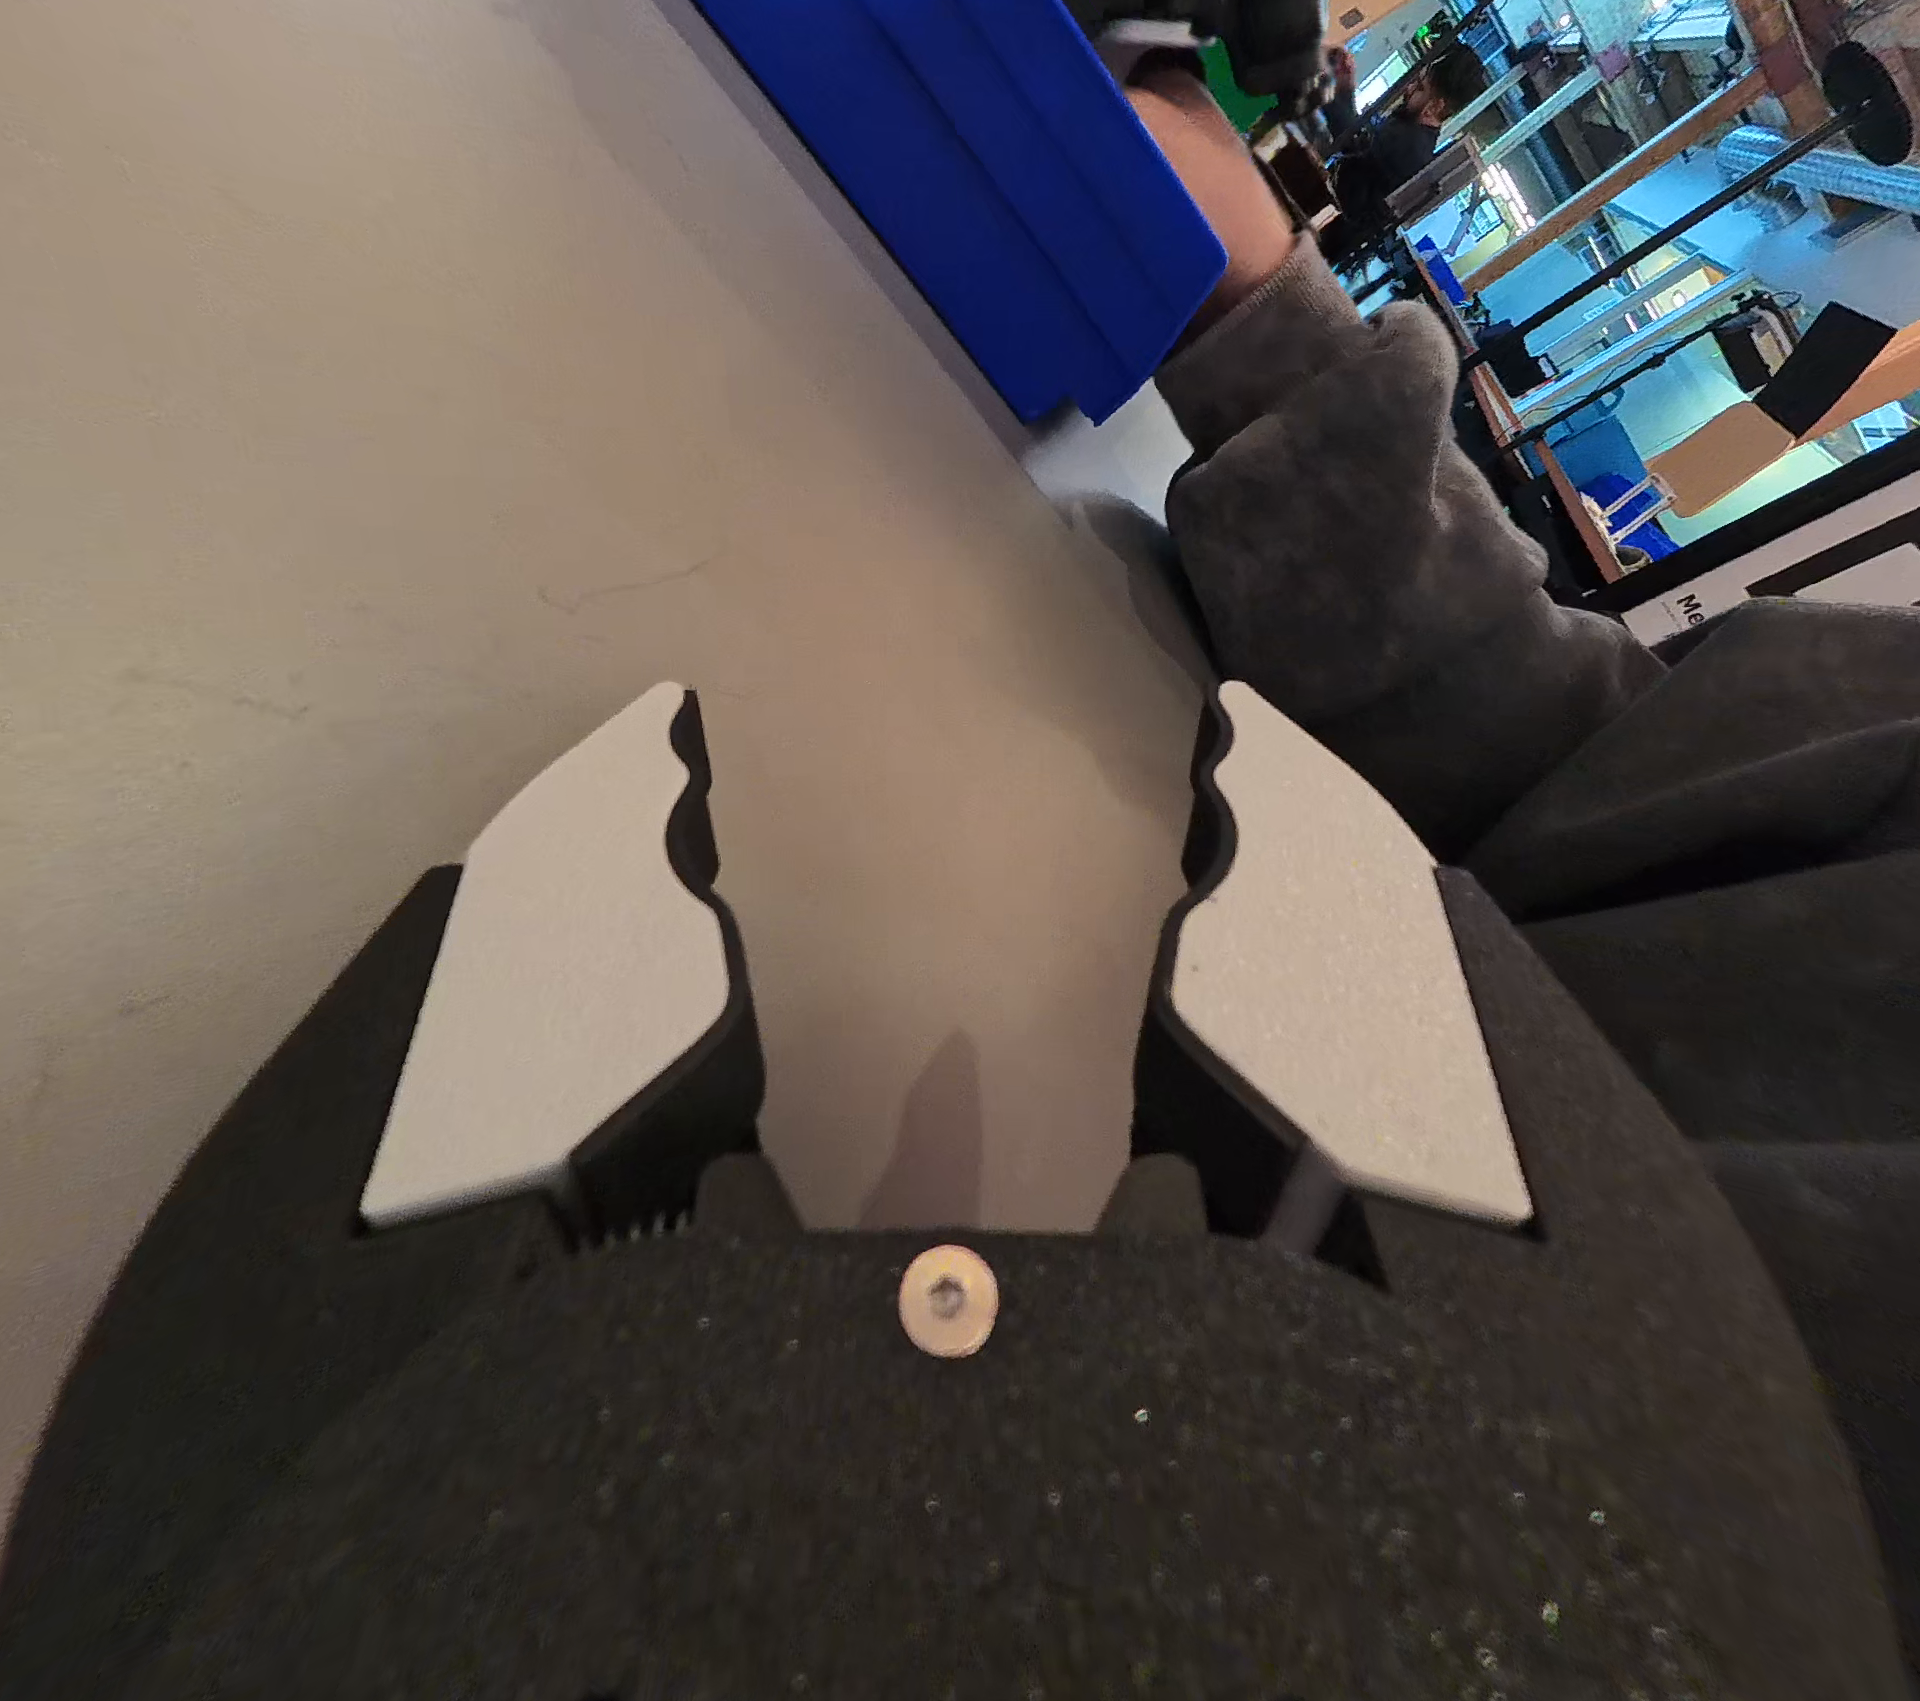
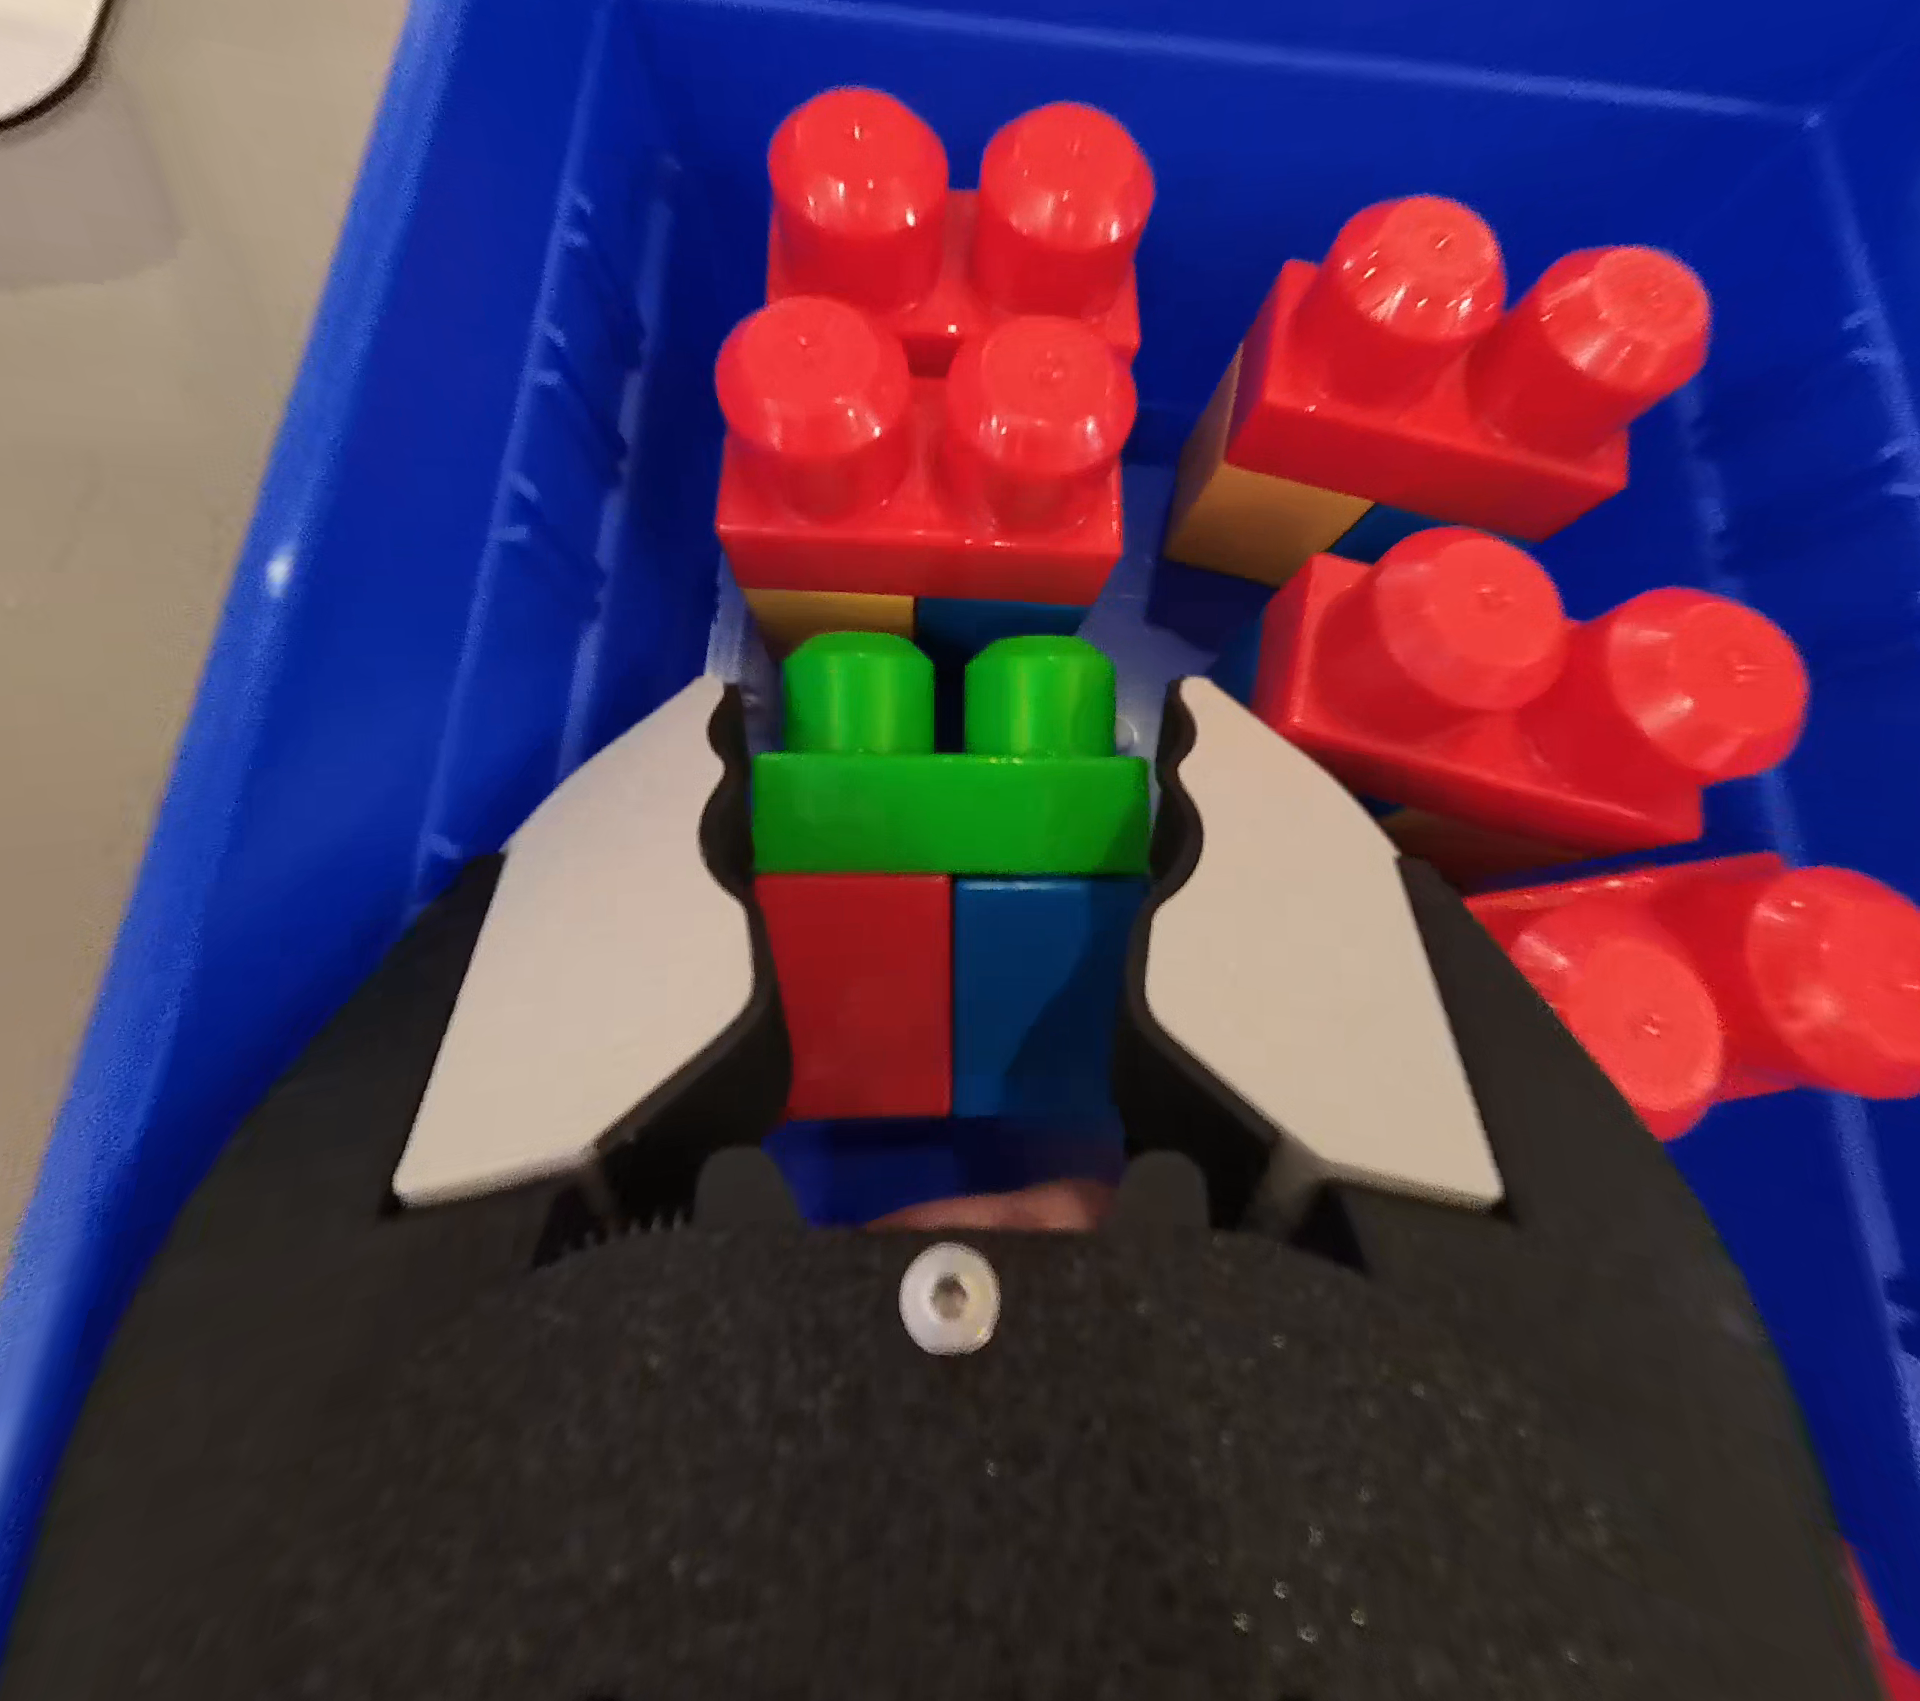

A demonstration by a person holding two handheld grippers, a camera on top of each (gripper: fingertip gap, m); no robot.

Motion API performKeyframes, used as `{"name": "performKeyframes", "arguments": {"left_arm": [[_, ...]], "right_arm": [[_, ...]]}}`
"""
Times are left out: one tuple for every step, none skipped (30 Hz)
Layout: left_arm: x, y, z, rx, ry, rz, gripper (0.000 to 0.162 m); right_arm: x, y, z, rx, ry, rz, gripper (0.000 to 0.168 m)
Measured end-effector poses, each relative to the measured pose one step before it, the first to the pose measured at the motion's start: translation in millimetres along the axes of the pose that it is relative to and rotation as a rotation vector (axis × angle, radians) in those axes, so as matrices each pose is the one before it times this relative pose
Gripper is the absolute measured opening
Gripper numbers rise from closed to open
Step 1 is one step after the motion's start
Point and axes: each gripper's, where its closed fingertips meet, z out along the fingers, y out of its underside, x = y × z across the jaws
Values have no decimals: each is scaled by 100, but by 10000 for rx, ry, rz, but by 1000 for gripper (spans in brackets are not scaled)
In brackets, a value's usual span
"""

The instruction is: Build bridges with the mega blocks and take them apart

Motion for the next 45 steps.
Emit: {"name": "performKeyframes", "arguments": {"left_arm": [[21,47,37,-19,20,-12,89],[31,33,39,-21,18,-10,89],[34,36,28,-21,14,-3,89],[9,19,25,-11,3,0,89],[17,7,17,-5,5,-2,89],[13,17,20,-8,14,-9,89],[16,25,9,-11,20,-22,89],[20,18,25,-8,35,-38,89],[51,6,41,-1,62,-51,89],[67,-6,34,5,77,-59,89],[77,-6,29,12,70,-58,89],[77,-23,15,17,57,-44,89],[69,-32,-2,17,43,-21,89],[53,-42,-4,19,21,-8,89],[59,-45,-28,28,20,-4,88],[53,-26,-11,27,27,-8,88],[42,1,-18,11,29,-22,88],[67,18,-7,-2,35,-30,88],[97,22,-13,3,45,-28,88],[149,11,-35,20,51,-14,89],[186,-14,-44,33,47,5,89],[207,11,-43,30,36,24,88],[202,35,-35,13,20,35,88],[182,66,-19,0,10,37,88],[189,62,-17,2,11,29,88],[194,42,3,15,22,23,88],[175,44,4,13,26,18,88],[133,71,35,-7,20,12,88],[87,77,46,-22,18,4,88],[50,57,56,-20,15,-6,88],[25,40,39,-13,13,-17,88],[22,22,38,-10,20,-20,88],[11,12,8,-7,18,-11,88],[14,6,-20,0,1,1,88],[-32,-19,-33,13,-17,10,88],[-41,-29,-41,17,-21,6,88],[-40,-13,-21,11,-7,-9,88],[-41,-12,-12,7,7,-21,88],[-27,0,9,4,14,-25,88],[-25,22,38,-3,13,-19,88],[-24,38,66,-19,10,-12,88],[4,73,87,-36,17,-7,88],[22,92,111,-47,20,-5,88],[38,96,122,-47,18,-1,88],[45,92,124,-44,17,7,88]], "right_arm": [[-32,-285,-450,-13,-50,18,77],[1,-409,-619,-18,-42,71,79],[43,-540,-740,36,-22,23,80],[52,-513,-797,-16,-19,-47,80],[-42,-329,-847,-211,-100,-103,81],[1,-539,-890,-152,-97,-123,83],[228,-820,-924,33,-3,-162,82],[325,-716,-785,-81,26,-226,78],[351,-474,-527,-287,1,-201,78],[316,-361,-194,-371,-104,-112,77],[252,-54,166,-558,-171,-53,73],[-2,235,557,-752,-335,-73,73],[-178,379,871,-786,-436,-45,73],[-161,602,984,-920,-412,25,74],[-156,453,872,-812,-310,126,76],[-332,-2,820,-379,-285,142,74],[-351,82,819,-374,-155,26,72],[134,341,799,-521,283,-107,72],[532,167,690,-426,619,-241,72],[334,-202,521,-191,497,-168,72],[-199,-304,405,-83,95,17,72],[-488,-268,379,-97,-150,115,71],[-244,-149,394,-121,-6,129,73],[97,-49,340,-123,237,21,69],[136,74,360,-133,259,-25,67],[-3,133,350,-141,89,50,66],[194,139,295,-108,117,79,64],[174,250,335,-149,69,42,63],[-175,243,344,-147,-139,7,62],[-51,107,253,-12,-90,110,63],[-35,-64,58,77,-99,102,62],[-73,-144,-92,109,-95,-35,62],[-93,-332,-298,333,-110,-16,62],[-83,-339,-425,367,-105,-16,62],[-77,-373,-549,455,-101,-18,62],[17,-361,-590,564,-75,91,62],[-57,-251,-492,582,-131,186,62],[-229,-175,-387,651,-236,179,62],[-406,-197,-300,756,-305,136,62],[-124,-31,-220,755,-83,183,62],[114,-11,-263,677,90,125,62],[4,-201,-328,838,98,-78,62],[202,-197,-411,788,271,-72,62],[346,-123,-419,701,384,-64,62],[10,-96,-312,559,137,-123,62]]}}
